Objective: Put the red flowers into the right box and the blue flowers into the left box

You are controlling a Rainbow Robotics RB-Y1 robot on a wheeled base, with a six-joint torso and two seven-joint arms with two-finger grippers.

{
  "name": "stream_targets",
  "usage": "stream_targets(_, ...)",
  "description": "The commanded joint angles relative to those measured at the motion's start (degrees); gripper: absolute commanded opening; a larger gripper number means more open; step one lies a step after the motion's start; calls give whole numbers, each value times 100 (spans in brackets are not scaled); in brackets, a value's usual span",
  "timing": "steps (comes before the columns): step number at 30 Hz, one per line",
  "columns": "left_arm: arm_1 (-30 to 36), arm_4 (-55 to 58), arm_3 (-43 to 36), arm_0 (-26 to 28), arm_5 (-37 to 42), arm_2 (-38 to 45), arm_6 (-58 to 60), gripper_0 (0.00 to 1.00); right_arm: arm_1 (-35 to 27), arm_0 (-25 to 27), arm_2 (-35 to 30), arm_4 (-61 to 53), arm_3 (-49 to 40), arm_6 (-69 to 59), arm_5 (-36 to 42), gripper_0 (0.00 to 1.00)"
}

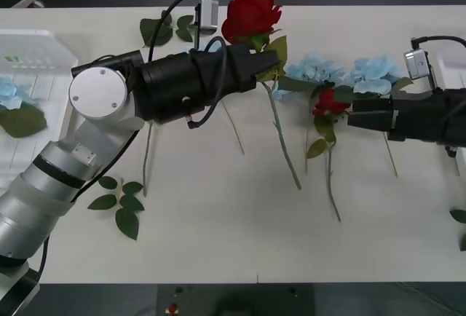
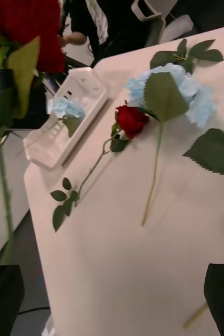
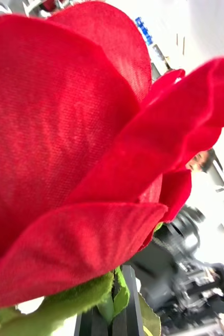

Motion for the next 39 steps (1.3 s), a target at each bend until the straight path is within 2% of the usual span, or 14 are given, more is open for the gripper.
stream_targets(1,-12,-2,-106,-256,-239,75,117,0,48,874,-601,-48,-842,-41,-292,100)
stream_targets(6,-64,-2,-80,-299,-344,84,135,0,567,1506,-829,-48,-1449,-41,-661,100)
stream_targets(11,-117,-20,-80,-308,-379,75,135,0,1261,1744,-829,5,-1546,-41,-784,100)
stream_targets(16,-126,-29,-80,-308,-370,84,144,0,2087,1744,-899,224,-1546,-41,-986,100)
stream_targets(22,-135,-29,-45,-308,-370,75,144,0,2737,1665,-1225,761,-1537,-41,-1171,100)
stream_targets(36,-135,-29,-45,-308,-370,40,161,0,3669,1225,-1242,1587,-1467,-41,-1540,100)
stream_targets(37,-135,-29,-45,-308,-370,49,170,0,3695,1216,-1233,1622,-1467,-41,-1549,99)
stream_targets(38,-135,-29,-45,-308,-370,49,170,0,3704,1199,-1233,1631,-1458,-41,-1558,89)
stream_targets(39,-135,-29,-45,-308,-370,49,161,0,3713,1172,-1216,1631,-1449,-41,-1575,75)
